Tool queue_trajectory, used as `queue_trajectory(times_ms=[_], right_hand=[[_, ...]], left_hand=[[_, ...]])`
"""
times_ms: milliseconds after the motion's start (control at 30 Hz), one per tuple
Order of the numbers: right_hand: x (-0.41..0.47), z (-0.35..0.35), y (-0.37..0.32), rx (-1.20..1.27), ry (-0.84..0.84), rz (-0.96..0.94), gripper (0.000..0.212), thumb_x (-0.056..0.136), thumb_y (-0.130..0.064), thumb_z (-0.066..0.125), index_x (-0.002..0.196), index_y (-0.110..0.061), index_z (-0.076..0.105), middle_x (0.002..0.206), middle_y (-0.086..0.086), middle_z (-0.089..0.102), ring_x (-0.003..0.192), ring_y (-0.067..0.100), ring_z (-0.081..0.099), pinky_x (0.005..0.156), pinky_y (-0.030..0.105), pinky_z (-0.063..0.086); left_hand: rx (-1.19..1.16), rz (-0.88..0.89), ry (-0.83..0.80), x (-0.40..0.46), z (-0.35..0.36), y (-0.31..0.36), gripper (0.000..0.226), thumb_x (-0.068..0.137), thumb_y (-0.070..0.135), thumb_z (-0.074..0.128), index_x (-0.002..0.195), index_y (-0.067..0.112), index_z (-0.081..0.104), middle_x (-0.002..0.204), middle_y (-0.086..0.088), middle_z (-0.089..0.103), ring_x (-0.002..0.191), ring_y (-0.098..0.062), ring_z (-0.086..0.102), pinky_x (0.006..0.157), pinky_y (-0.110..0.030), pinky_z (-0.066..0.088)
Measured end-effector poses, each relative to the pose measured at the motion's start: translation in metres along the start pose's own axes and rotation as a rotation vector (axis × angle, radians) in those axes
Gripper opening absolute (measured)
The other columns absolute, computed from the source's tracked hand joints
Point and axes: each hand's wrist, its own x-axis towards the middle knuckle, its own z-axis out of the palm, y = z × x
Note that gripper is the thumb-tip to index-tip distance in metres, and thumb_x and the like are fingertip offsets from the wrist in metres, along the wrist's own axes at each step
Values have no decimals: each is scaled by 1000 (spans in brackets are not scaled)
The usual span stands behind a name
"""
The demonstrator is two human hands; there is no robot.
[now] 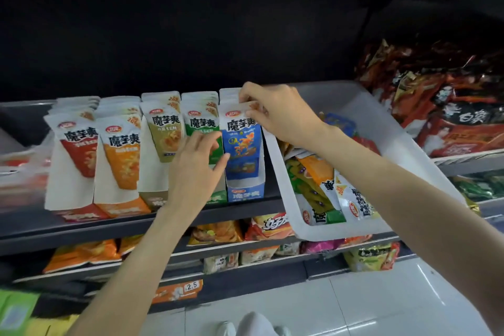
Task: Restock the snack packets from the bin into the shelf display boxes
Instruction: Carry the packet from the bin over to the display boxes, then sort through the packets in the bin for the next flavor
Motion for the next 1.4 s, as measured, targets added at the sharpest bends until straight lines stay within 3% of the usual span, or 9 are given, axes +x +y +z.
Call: queue_trajectory(times_ms=[233, 367, 467, 600, 700, 767, 900, 1167, 1400], right_hand=[[-4, 29, 5, -258, -124, 68, 31, 89, -22, 58, 118, -14, 51, 112, 4, 59, 105, 23, 52, 68, 33, 41], [-23, 18, 16, -191, 115, 44, 32, 85, -20, 65, 114, -11, 58, 102, 6, 59, 92, 23, 57, 62, 25, 39], [-58, 0, 43, -275, 188, 27, 20, 88, -19, 55, 104, -10, 62, 92, 6, 62, 79, 23, 58, 64, 31, 45], [-112, -15, 91, -469, -177, 106, 27, 87, -29, 50, 98, -11, 68, 94, 9, 67, 82, 28, 65, 73, 34, 45], [-140, -22, 108, -313, -591, 267, 55, 97, -48, 36, 144, -22, 38, 145, 6, 44, 128, 24, 47, 104, 39, 37], [-154, -26, 109, -181, -642, 283, 60, 99, -53, 28, 151, -26, 18, 156, -2, 26, 140, 17, 31, 113, 39, 25], [-173, -33, 100, -163, -684, 286, 64, 99, -52, 27, 152, -21, 12, 159, -5, 11, 146, 10, 12, 119, 34, 5], [-179, -38, 100, -167, -484, 280, 58, 98, -51, 35, 149, -25, 27, 152, -1, 33, 139, 16, 32, 117, 34, 17], [-160, -52, 95, -38, 45, 319, 22, 91, -27, 62, 107, -13, 64, 96, 0, 65, 88, 16, 58, 82, 35, 48]], left_hand=[[-4, -21, 20, 8, -2, 4, 36, 87, 24, 66, 120, 10, 63, 104, -9, 66, 97, -29, 60, 69, -33, 49], [-70, 37, 131, 18, -9, 20, 32, 90, 29, 56, 117, 13, 63, 103, -5, 67, 95, -25, 59, 75, -29, 43], [-164, 285, 169, 33, -8, 43, 29, 91, 30, 51, 112, 15, 65, 99, 0, 67, 96, -20, 57, 85, -29, 37], [-201, 579, -77, 67, 14, 78, 35, 89, 41, 50, 114, 22, 64, 97, 5, 66, 100, -17, 52, 91, -30, 30], [-61, 757, -282, 91, 45, 101, 41, 84, 49, 53, 113, 24, 65, 104, 3, 67, 105, -21, 55, 95, -32, 25], [41, 856, -413, 101, 65, 112, 47, 82, 54, 55, 117, 23, 64, 109, 2, 66, 110, -22, 54, 102, -36, 22], [179, 981, -527, 100, 90, 125, 50, 88, 58, 51, 127, 27, 58, 119, 5, 62, 120, -19, 47, 110, -40, 14], [107, 1240, -207, 103, 96, 129, 9, 83, 23, 66, 78, 23, 74, 70, 4, 69, 76, -17, 65, 106, -42, 27], [-296, 955, 167, 101, 55, 126, 14, 90, 18, 61, 89, 18, 75, 83, 6, 73, 74, -9, 66, 79, -28, 48]])
